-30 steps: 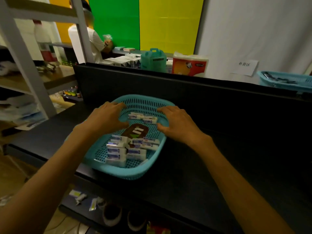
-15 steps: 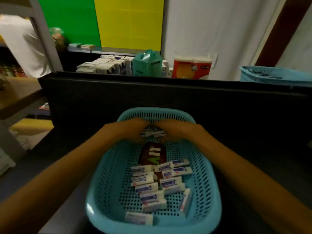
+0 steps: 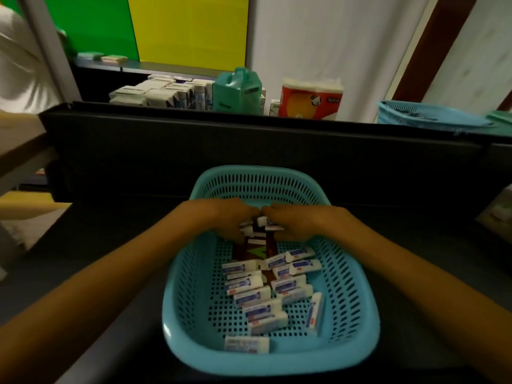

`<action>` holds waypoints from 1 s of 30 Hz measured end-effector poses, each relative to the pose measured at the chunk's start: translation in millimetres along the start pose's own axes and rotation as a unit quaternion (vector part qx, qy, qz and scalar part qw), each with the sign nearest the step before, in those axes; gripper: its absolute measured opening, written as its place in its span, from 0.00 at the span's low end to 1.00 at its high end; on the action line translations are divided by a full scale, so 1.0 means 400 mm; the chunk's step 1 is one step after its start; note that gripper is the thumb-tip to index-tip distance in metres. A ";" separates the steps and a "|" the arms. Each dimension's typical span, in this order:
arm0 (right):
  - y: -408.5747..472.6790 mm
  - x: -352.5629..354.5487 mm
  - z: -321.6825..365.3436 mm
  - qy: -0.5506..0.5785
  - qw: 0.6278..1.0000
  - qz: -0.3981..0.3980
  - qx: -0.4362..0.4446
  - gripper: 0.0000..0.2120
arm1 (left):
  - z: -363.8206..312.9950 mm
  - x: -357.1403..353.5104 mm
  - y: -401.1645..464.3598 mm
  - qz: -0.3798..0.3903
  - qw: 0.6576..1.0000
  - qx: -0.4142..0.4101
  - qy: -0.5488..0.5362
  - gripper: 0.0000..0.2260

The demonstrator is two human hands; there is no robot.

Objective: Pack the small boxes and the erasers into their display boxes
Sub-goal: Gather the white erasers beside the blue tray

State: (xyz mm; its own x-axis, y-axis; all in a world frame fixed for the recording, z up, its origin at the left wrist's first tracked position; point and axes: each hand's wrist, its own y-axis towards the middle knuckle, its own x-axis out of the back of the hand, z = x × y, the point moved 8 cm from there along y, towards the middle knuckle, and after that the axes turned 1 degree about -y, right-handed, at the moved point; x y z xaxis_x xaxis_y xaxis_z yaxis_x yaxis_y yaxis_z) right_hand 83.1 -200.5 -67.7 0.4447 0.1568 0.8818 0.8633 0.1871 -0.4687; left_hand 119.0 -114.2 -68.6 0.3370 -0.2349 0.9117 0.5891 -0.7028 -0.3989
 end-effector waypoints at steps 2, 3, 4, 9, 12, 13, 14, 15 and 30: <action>-0.027 -0.004 0.007 0.036 0.999 0.002 0.023 0.27 | -0.017 -0.011 -0.033 0.023 1.000 -0.011 -0.003 0.23; -0.044 -0.007 0.013 0.053 0.998 0.002 0.034 0.25 | -0.029 -0.018 -0.050 0.034 0.999 -0.018 -0.007 0.23; -0.061 -0.012 0.018 0.070 0.997 0.003 0.045 0.23 | -0.041 -0.023 -0.065 0.039 0.999 -0.026 -0.013 0.23; -0.126 -0.027 0.035 0.145 0.987 0.030 0.064 0.23 | -0.075 -0.040 -0.130 0.047 0.996 -0.021 -0.068 0.23; -0.141 -0.041 0.046 0.161 0.984 0.044 0.066 0.29 | -0.098 -0.060 -0.158 0.054 0.995 -0.005 -0.084 0.28; -0.143 -0.043 0.049 0.152 0.985 0.044 0.062 0.30 | -0.105 -0.065 -0.163 0.046 0.996 -0.002 -0.070 0.29; -0.146 -0.044 0.051 0.145 0.987 0.042 0.059 0.30 | -0.111 -0.068 -0.166 0.036 0.998 -0.002 -0.058 0.28; -0.147 -0.043 0.053 0.138 0.988 0.039 0.058 0.30 | -0.114 -0.068 -0.169 0.028 0.998 -0.006 -0.052 0.26; -0.146 -0.013 0.041 0.129 0.988 -0.068 0.049 0.25 | -0.074 -0.070 -0.156 -0.008 0.998 0.029 -0.064 0.25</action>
State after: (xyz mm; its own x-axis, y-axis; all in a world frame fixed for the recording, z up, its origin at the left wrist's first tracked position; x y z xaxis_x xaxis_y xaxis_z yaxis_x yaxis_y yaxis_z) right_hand 26.4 -196.4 -45.7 0.3834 -0.1266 0.9149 0.8975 0.2848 -0.3367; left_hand 51.0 -83.6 -66.3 0.4153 -0.1335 0.8998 0.6358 -0.6648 -0.3921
